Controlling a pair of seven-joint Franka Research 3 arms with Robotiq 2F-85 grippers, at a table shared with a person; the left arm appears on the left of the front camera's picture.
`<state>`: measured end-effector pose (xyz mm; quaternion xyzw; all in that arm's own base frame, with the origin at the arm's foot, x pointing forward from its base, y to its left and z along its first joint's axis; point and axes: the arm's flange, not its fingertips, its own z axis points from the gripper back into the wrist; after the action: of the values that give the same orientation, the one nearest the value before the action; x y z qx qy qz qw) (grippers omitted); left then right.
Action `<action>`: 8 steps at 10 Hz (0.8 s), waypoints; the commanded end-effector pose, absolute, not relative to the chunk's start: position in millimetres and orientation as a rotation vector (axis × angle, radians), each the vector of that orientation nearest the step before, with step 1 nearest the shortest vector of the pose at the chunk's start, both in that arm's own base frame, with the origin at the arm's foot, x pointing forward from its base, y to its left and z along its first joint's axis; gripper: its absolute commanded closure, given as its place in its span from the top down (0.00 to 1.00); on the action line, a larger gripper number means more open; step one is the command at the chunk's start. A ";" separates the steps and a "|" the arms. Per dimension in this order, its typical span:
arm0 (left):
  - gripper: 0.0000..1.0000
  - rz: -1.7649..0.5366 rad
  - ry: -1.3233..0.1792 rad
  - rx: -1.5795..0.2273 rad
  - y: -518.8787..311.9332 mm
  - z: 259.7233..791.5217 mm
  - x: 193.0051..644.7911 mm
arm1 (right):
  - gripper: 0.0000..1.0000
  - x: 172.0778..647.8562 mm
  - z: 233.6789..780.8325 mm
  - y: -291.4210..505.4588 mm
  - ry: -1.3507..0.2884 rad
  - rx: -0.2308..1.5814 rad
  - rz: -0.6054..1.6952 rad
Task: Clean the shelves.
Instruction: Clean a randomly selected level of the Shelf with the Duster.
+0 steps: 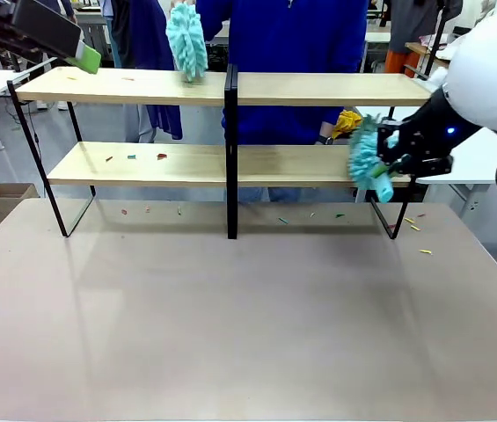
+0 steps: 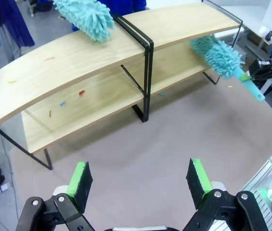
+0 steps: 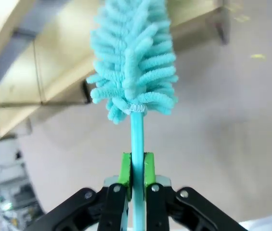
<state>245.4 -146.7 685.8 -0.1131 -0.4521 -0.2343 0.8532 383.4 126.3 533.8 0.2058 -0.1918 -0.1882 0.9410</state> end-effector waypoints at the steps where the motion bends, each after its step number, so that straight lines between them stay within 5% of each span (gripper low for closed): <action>1: 1.00 -0.497 -0.955 -0.251 -145.7 685.5 246.4 | 0.12 387.0 531.4 115.7 -0.278 0.596 -0.230; 5: 1.00 -0.497 -0.955 -0.251 -145.7 685.5 246.4 | 0.12 337.6 548.5 35.5 0.020 0.719 -0.005; 8: 1.00 -0.497 -0.955 -0.251 -145.7 685.5 246.4 | 0.12 238.6 569.2 -81.5 0.127 0.967 0.341</action>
<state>245.0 -146.9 685.9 -0.1130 -0.4525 -0.2346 0.8529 253.5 -46.0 556.1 0.4413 0.0390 0.1149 0.8891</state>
